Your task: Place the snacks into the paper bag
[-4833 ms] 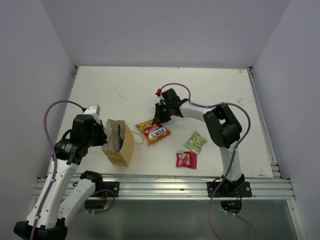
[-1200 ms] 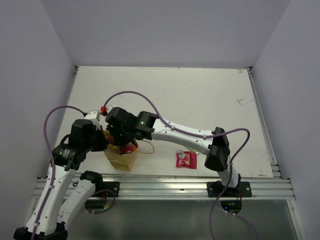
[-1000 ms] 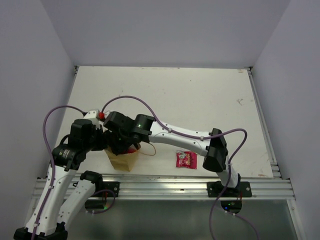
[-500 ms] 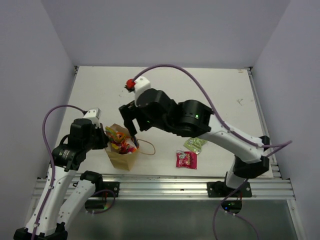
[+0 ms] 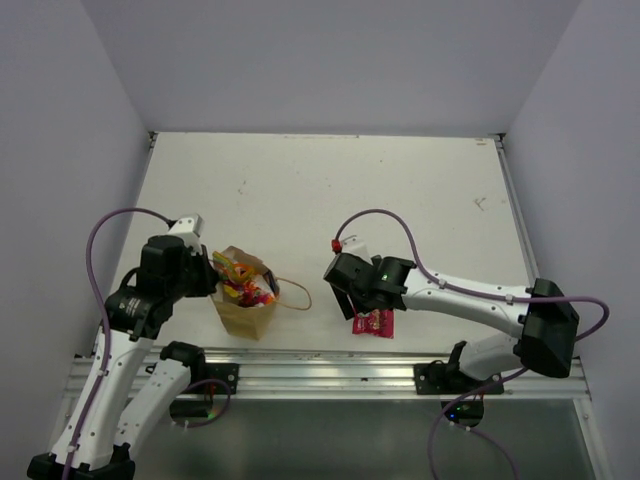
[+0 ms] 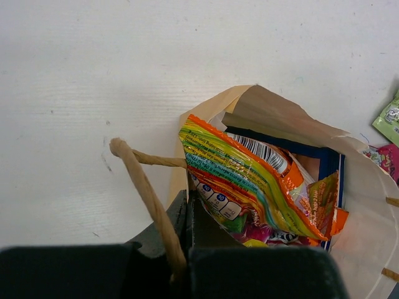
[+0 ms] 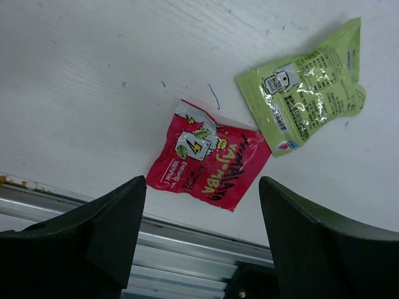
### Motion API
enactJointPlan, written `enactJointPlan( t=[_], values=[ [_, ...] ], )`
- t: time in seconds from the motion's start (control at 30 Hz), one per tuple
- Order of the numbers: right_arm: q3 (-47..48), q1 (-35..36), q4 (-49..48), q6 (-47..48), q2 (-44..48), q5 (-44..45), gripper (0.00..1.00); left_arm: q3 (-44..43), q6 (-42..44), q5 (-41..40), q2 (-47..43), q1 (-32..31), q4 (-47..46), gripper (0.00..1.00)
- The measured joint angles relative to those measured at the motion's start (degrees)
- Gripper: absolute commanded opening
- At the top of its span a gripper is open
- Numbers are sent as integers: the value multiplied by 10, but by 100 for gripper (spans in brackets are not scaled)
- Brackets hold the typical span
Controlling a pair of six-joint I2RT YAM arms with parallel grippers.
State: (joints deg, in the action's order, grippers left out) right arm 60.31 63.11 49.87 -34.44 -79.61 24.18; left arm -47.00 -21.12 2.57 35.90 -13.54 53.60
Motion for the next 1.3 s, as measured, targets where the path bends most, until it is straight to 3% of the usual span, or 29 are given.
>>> enactJointPlan(
  t=[0.33, 0.63, 0.73, 0.77, 0.83, 0.87, 0.9, 1.13, 1.3],
  values=[
    [-82, -10, -113, -35, -51, -33, 76, 0, 8, 3, 4, -1, -3, 0],
    [-108, -40, -152, -42, -93, -61, 71, 0, 8, 2, 3, -2, -3, 0],
    [-113, -45, -151, -45, -93, -61, 60, 0, 8, 2, 3, -4, -3, 0],
    [-114, -47, -151, -46, -92, -60, 47, 0, 8, 2, 3, -4, -3, 0],
    [-116, -49, -151, -47, -92, -60, 32, 0, 8, 2, 3, -4, -3, 0],
    [-117, -50, -153, -50, -92, -62, 11, 0, 8, 2, 3, -4, -3, 0],
    [-119, -51, -152, -49, -92, -63, 1, 0, 8, 2, 3, -4, -3, 0],
    [-101, -50, -120, -49, -79, -63, 0, 0, 8, 2, 2, -4, -3, 0],
    [45, -45, -36, -27, -68, -54, 0, 0, 8, 2, 1, -4, -3, 0]
  ],
)
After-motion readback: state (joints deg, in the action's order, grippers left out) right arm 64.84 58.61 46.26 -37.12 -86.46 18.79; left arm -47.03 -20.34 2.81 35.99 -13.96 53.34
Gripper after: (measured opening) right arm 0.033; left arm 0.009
